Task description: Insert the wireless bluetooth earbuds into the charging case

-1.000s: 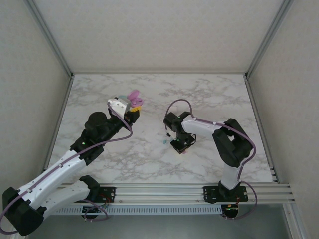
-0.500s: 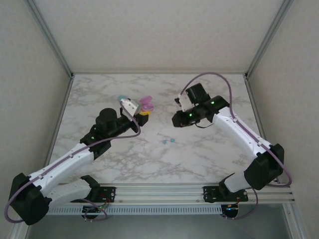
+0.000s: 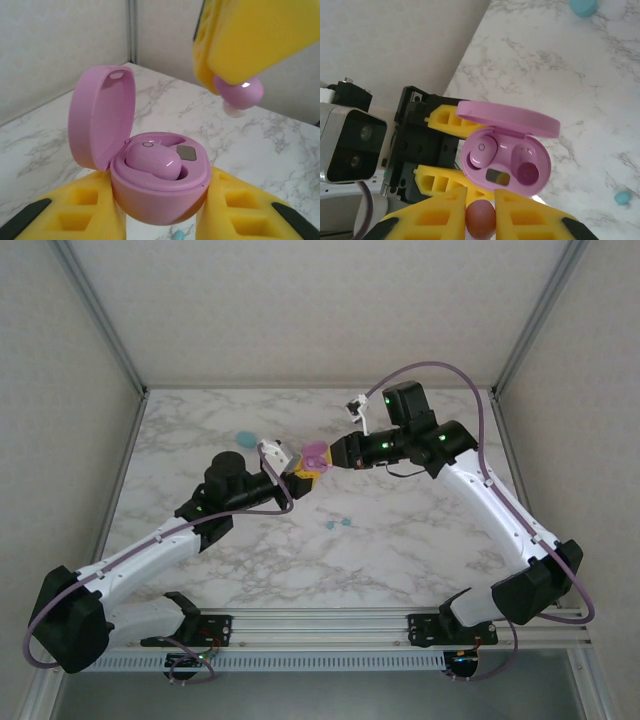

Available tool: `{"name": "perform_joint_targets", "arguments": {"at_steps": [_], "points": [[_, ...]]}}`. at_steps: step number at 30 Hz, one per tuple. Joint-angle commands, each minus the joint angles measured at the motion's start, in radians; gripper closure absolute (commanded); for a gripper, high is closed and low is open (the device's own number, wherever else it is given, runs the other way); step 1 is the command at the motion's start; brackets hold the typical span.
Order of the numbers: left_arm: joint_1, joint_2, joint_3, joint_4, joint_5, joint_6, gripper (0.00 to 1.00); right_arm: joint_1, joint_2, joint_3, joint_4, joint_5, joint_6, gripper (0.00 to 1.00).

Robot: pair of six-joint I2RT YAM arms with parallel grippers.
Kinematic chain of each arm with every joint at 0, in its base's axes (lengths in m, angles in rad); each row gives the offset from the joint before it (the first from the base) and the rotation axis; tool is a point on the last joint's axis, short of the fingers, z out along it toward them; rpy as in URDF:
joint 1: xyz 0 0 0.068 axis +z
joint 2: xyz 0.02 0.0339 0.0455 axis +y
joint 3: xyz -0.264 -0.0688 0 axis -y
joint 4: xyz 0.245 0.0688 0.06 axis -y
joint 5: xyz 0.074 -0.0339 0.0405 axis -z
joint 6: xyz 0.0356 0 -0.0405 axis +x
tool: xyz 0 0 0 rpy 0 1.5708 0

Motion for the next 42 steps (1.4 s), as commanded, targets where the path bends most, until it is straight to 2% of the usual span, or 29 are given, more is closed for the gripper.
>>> {"name": "perform_joint_targets", "arguments": {"at_steps": [1, 5, 35, 42], "points": [[-0.005, 0.003, 0.034, 0.064, 0.068, 0.012, 0.82, -0.006, 0.010, 0.012, 0.056, -0.053, 0.043, 0.82], [-0.005, -0.001, 0.036, 0.071, 0.095, 0.010, 0.82, -0.008, 0.004, -0.002, 0.099, -0.079, 0.065, 0.82], [-0.004, -0.021, 0.058, 0.205, 0.169, -0.119, 0.83, -0.043, -0.034, -0.066, 0.146, -0.059, 0.099, 0.82], [-0.003, -0.019, 0.070, 0.201, 0.172, -0.121, 0.83, -0.042, -0.030, -0.068, 0.189, -0.109, 0.136, 0.82]]}}
